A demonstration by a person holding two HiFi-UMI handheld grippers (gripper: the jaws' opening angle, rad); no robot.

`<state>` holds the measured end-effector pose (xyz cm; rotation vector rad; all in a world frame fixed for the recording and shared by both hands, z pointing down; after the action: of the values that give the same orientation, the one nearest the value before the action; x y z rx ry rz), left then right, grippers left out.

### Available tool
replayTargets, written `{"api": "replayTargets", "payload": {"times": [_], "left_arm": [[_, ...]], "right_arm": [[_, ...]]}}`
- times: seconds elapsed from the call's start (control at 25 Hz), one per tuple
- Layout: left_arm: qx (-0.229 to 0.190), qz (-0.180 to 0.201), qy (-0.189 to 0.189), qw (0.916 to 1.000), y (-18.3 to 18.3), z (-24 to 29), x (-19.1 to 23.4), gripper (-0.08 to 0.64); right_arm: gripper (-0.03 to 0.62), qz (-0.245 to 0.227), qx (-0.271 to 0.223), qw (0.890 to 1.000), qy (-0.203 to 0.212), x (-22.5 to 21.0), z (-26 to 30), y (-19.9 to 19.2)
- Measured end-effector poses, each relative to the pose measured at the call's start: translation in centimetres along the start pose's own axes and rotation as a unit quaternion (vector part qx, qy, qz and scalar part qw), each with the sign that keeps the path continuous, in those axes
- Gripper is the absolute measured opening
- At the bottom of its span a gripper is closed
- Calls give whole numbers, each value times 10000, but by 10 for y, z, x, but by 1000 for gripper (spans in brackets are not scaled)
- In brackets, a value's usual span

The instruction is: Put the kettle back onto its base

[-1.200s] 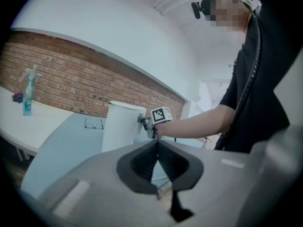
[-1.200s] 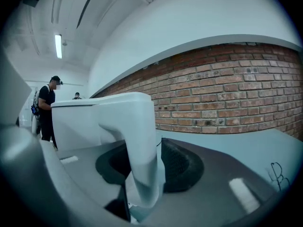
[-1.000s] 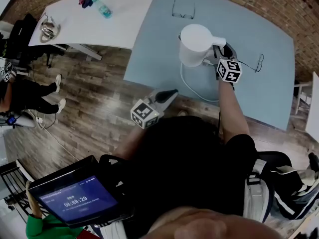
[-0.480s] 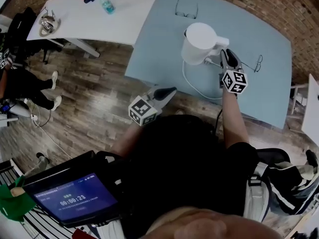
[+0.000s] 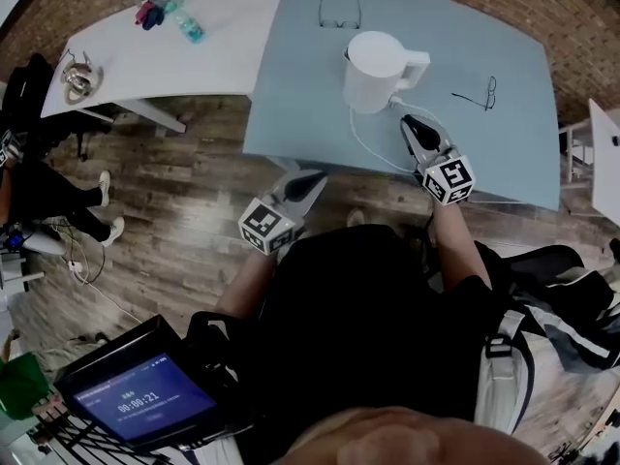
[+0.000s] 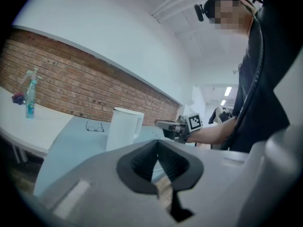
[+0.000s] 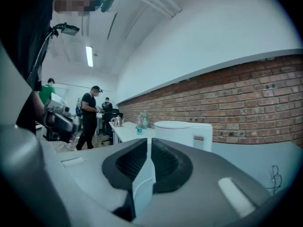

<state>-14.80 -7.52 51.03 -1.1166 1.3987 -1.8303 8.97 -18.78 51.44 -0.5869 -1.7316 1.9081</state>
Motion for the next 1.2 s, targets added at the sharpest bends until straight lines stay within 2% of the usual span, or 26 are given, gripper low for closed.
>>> {"api": "replayTargets", "payload": {"times": [0.08, 0.24, 0.4, 0.56, 0.72, 0.96, 1.2], "left_arm": [[-14, 4, -41, 10000, -3, -10, -4, 2], [29, 2, -125, 9999, -14, -33, -17, 2], [84, 38, -168, 9998, -24, -60, -32, 2], [32, 153, -128, 9998, -32, -90, -44, 2], [114, 18, -115, 9999, -46, -120, -53, 2], [25, -25, -94, 9999, -59, -149, -56, 2], [-160, 173, -2, 9997, -49, -160, -71, 2]], "right_arm": [[3, -24, -50, 9995, 299, 29, -10, 3], [3, 22, -127, 9976, 674, 84, -26, 5], [3, 335, -196, 9948, 942, 129, -32, 4], [3, 323, -110, 9945, 985, 167, -39, 4], [3, 348, -55, 9946, 974, 201, -47, -8], [3, 363, -52, 9939, 1036, 246, -62, -18], [3, 162, -66, 9956, 922, 273, -87, -14]]}}
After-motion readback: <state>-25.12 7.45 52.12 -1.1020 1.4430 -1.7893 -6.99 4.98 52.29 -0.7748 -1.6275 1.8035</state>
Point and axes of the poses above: the fingertips, and each gripper's own axes: z forward along the fingers, x to its left, y out of its top, the point moved 5 cm from there along -z, backward along the fingers, and after that the axes turned 4 degrees about -y, right-handed, at the moved point
